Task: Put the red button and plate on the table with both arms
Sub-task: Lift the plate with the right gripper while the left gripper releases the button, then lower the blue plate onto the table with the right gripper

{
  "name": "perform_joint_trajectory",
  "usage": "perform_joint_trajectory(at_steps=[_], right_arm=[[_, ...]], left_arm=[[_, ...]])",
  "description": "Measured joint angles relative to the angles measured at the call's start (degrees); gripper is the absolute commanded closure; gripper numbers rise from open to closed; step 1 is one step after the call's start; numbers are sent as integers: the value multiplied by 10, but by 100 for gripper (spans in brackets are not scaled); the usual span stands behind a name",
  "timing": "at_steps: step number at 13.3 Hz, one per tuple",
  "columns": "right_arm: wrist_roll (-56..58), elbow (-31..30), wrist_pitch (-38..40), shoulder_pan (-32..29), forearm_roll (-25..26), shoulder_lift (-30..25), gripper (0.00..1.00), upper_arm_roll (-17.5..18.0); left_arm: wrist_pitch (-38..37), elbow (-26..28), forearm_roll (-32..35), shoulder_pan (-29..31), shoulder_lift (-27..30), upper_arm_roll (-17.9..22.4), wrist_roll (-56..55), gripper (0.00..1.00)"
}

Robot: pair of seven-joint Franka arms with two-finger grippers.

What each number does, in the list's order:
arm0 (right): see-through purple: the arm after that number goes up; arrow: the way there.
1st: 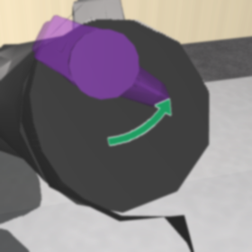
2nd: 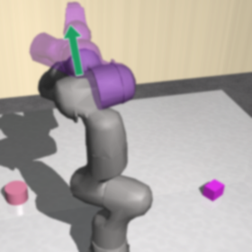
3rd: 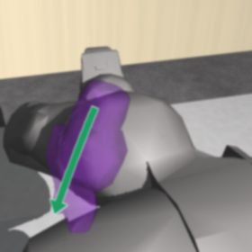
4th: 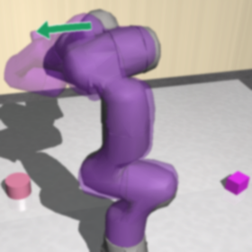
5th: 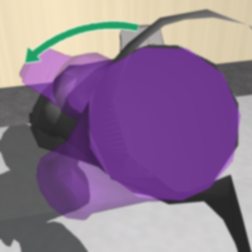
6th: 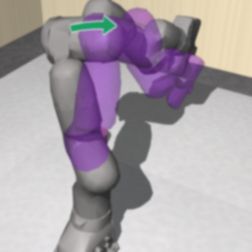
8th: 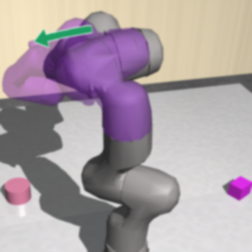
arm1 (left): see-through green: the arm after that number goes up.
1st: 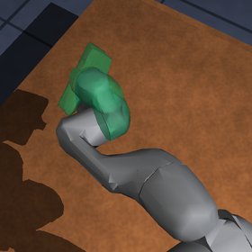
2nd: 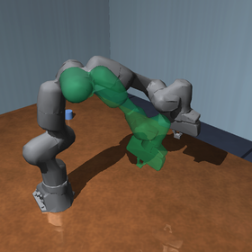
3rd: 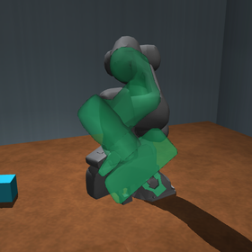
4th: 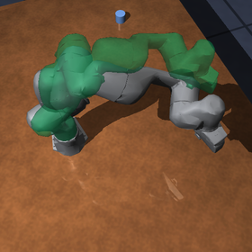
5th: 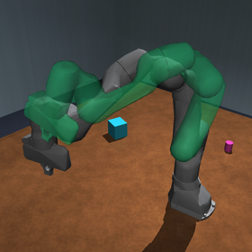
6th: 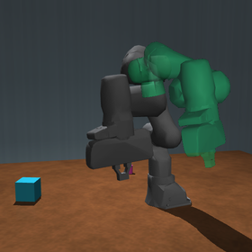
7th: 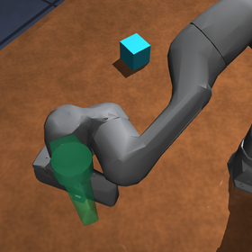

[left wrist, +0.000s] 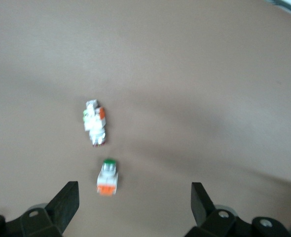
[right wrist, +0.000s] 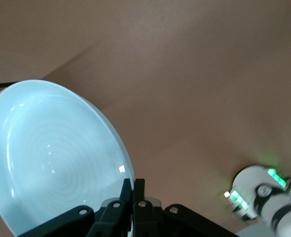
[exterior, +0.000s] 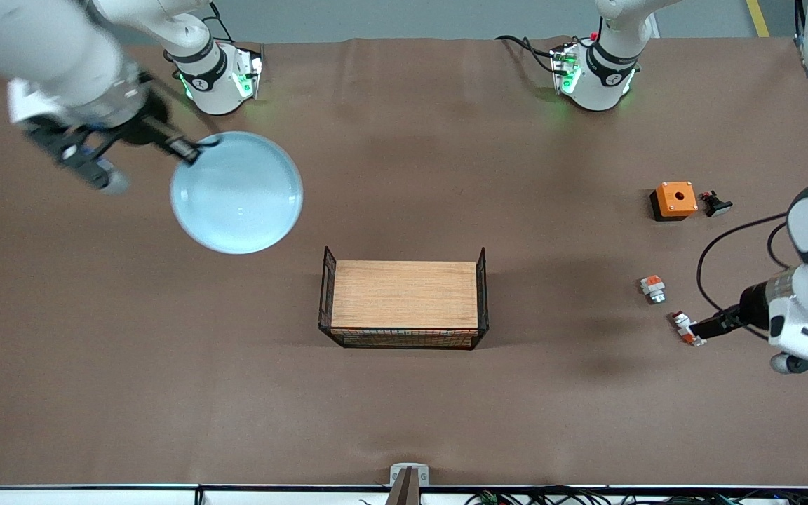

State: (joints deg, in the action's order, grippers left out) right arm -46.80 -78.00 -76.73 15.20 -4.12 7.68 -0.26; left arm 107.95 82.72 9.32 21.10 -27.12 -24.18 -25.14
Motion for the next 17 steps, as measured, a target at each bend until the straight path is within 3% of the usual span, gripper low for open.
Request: perform_joint_trajectory(at_steps=[3,7,10,14,15,17], right_arm=[[167,-47,-67,-84,0,22,100,-1],[351,-148,-214,-165,-1,62,98,0],[430,-194,-287,-210,-1,101,98,0],[503,-200,-362,-247,-2,172,99,1],[514,-201,-370,-249,-2,185,99,1],[536,-204,-388,-249,-2,210,99,2]], left_arm=[[-85,-1,0,0,93,-9,0,0],[-143,0,0,-1,186,-14,22,0],[-181,3,0,0,225,-14,60,0],[-193,5,-40,-2,247,-13,75,0],[-193,6,-47,-13,247,-5,77,0],[-199,7,-50,-96,250,76,78,0]])
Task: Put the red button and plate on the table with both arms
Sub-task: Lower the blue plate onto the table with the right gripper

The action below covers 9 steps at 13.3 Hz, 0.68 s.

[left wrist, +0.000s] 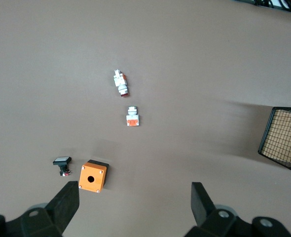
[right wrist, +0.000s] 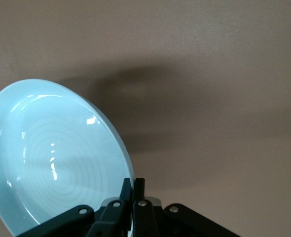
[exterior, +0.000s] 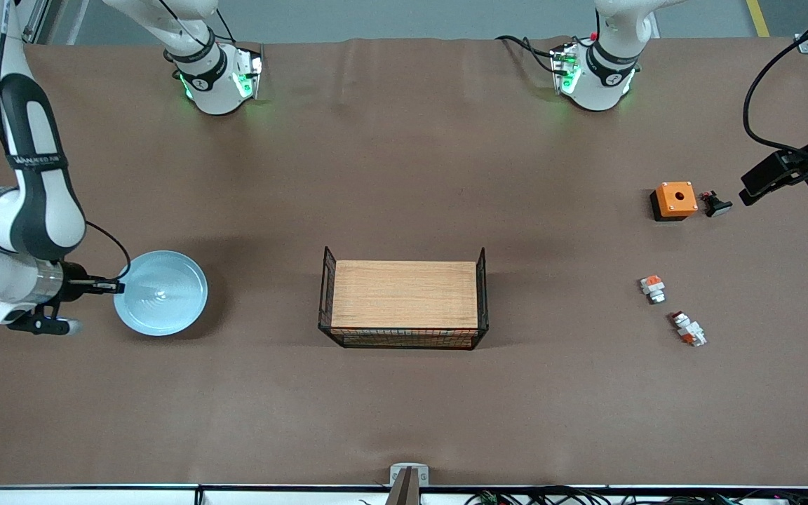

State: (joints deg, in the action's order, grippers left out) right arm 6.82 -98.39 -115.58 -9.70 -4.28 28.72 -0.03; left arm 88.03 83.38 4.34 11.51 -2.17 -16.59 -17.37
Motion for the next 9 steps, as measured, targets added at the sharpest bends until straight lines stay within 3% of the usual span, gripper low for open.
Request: perform_joint_trajectory(at_steps=[3,6,8,9], right_arm=[[54,-7,-34,-4,0,33,100,0],[91,-10,-62,-17,0,55,100,0],[112,-12,-76,-23,0,70,99,0],[119,-12,-82,-25,0,76,94,0]], left_arm=[[-27,8,-1,-124,15,117,1,0],[-28,44,-1,-166,45,156,1,0],[-28,58,-1,-167,58,161,3,0],[-28,60,-1,-167,61,162,3,0]])
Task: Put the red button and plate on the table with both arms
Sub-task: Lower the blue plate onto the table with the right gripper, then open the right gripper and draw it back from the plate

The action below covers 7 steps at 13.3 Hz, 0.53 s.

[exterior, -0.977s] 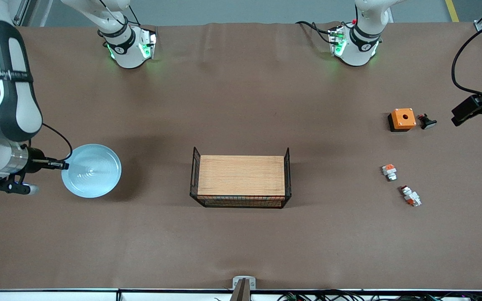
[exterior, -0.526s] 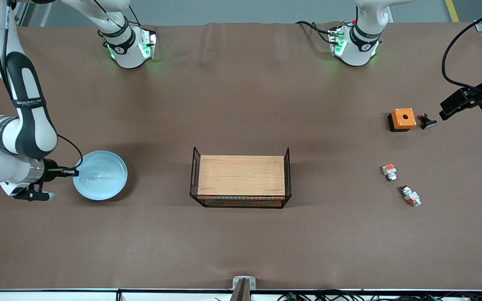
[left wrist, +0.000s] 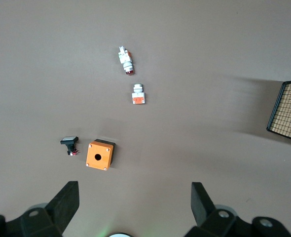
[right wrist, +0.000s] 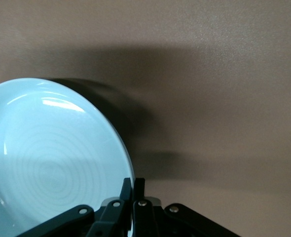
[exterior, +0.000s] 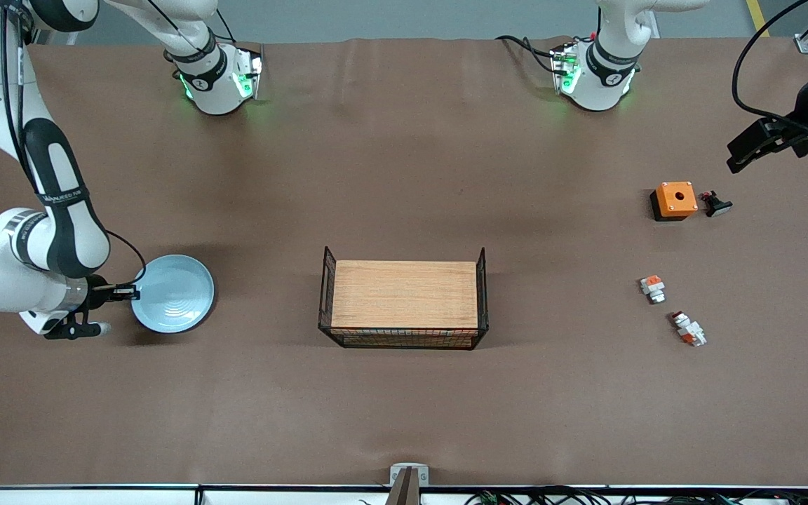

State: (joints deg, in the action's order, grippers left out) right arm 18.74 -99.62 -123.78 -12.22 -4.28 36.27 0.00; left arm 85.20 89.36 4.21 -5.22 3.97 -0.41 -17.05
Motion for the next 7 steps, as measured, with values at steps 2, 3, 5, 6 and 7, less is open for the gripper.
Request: perform_joint_trajectory(at_steps=[2,3,5,6,7], right_arm=[[5,0,-3,-3,0,4,40,0],[5,0,-3,-3,0,4,21,0],[5,1,-3,-3,0,4,4,1],[5,4,-1,-3,0,3,4,2],[5,10,6,-3,0,-1,4,3]], left_arm=[[0,1,0,-1,2,0,1,0],[0,1,0,-2,3,-1,1,0],[0,1,0,-4,3,-7,1,0],[1,1,0,-4,3,-8,1,0],[3,2,0,-4,3,-8,1,0]])
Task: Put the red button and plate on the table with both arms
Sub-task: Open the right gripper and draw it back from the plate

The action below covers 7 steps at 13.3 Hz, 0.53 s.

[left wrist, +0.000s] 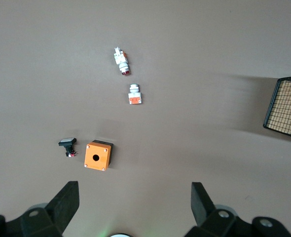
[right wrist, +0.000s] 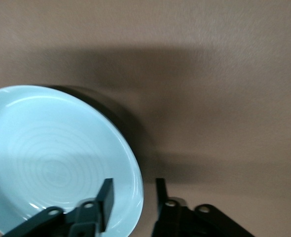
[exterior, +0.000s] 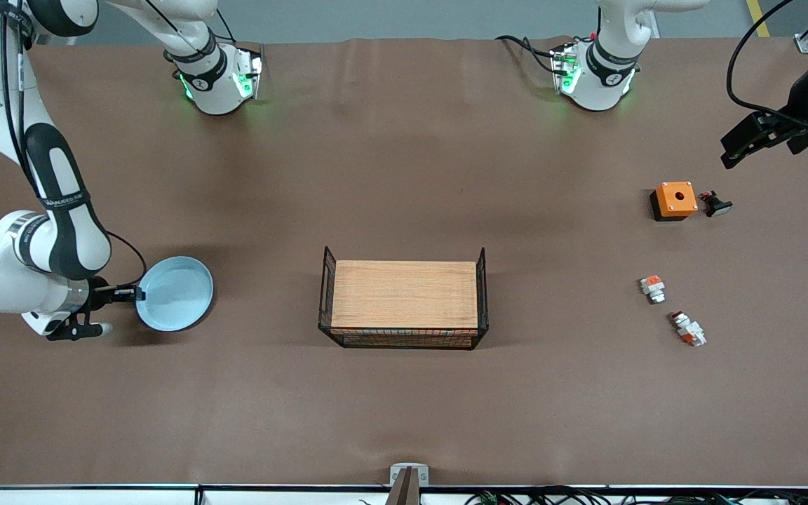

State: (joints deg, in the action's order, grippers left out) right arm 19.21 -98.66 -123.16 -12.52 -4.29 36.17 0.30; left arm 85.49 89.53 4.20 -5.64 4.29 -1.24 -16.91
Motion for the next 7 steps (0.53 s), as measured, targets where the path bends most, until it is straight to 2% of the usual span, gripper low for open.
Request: perform_joint_trajectory(at_steps=[4,7], right_arm=[[-88,36,93,10,1,-47,4,6],[-174,46,170,48,34,-125,3,9]], left_arm=[[7,11,0,-2,0,-4,9,0],[9,13,-1,-2,-2,-5,10,0]])
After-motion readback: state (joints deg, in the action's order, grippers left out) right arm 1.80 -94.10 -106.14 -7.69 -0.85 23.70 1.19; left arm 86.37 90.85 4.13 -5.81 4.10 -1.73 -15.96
